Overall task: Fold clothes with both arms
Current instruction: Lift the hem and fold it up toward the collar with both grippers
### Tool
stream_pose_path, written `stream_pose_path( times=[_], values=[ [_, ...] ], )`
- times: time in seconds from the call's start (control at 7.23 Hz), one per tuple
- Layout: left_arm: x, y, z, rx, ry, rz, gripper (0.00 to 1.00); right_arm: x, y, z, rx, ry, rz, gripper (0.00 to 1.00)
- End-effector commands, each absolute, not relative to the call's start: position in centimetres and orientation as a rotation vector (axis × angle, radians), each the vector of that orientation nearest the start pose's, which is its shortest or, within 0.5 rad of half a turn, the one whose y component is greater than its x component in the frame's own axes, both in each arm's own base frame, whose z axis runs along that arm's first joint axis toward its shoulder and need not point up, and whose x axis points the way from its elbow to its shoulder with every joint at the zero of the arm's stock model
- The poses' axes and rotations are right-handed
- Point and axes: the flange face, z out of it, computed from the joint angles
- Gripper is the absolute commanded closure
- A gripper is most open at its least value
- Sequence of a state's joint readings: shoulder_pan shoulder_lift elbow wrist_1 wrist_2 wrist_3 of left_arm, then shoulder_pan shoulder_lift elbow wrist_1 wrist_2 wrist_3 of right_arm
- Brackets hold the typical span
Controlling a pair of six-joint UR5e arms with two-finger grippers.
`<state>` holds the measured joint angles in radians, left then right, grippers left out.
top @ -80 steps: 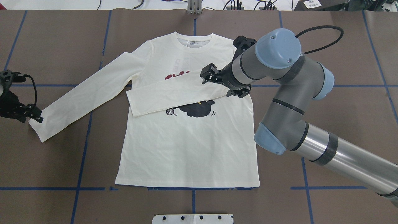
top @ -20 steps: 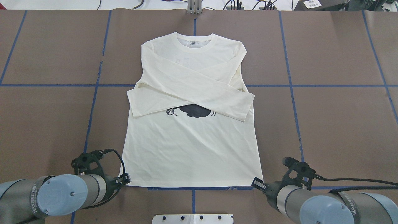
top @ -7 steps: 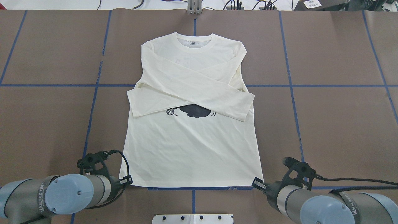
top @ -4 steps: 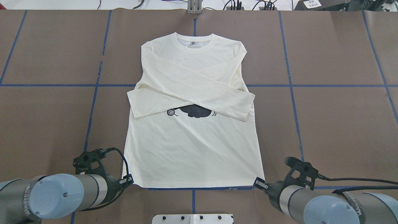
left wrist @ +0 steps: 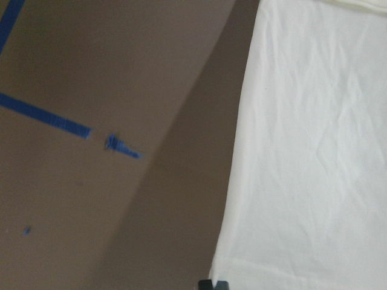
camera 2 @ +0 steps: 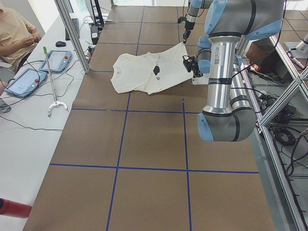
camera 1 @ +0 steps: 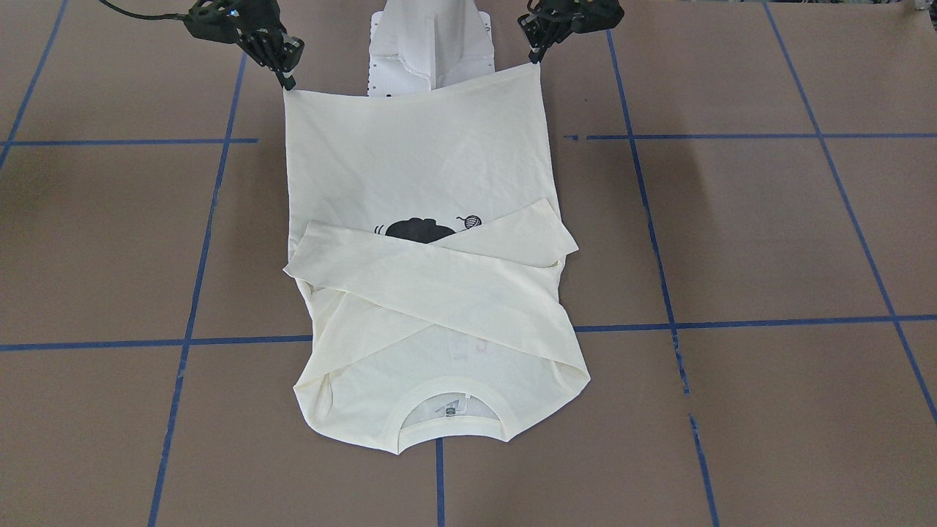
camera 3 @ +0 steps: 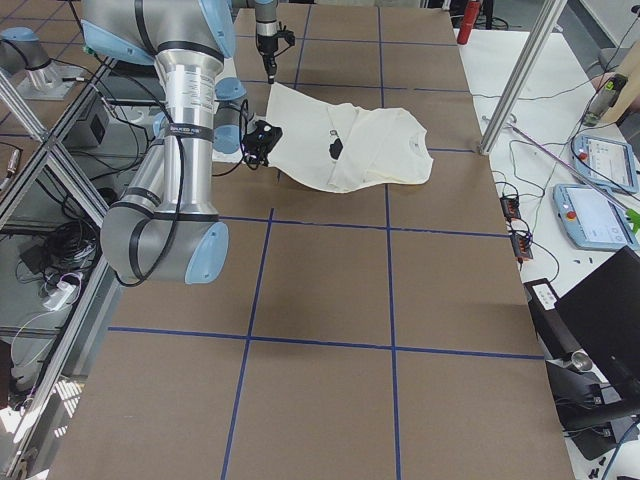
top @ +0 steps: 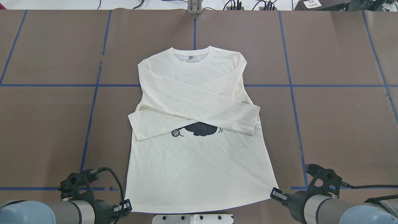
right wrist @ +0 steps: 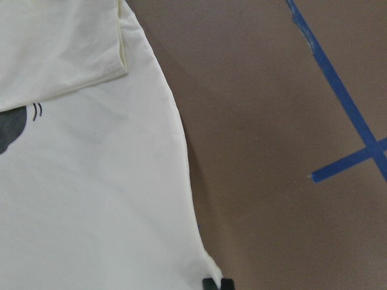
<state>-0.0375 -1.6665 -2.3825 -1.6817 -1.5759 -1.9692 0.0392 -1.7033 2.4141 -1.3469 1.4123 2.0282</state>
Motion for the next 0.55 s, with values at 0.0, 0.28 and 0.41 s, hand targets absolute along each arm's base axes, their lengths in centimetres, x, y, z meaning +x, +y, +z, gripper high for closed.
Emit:
stream_pose_path(
  times=[0.0, 0.28, 0.41],
  values=[
    [41.8, -22.2, 21.2, -0.030, 1.078, -0.410, 1.00, -36.1, -23.3, 29.0, -0.038, -0.995, 0.582, 1.00],
    [43.1, -33.2, 21.6, 0.160, 1.020, -0.440, 1.00, -37.5, -35.4, 29.0, 0.021, -0.961, 0.551, 1.00],
    [41.5, -38.3, 22.4, 0.244, 0.972, -0.456, 1.00, -38.2, -40.5, 28.1, 0.046, -0.941, 0.546, 1.00]
  ],
)
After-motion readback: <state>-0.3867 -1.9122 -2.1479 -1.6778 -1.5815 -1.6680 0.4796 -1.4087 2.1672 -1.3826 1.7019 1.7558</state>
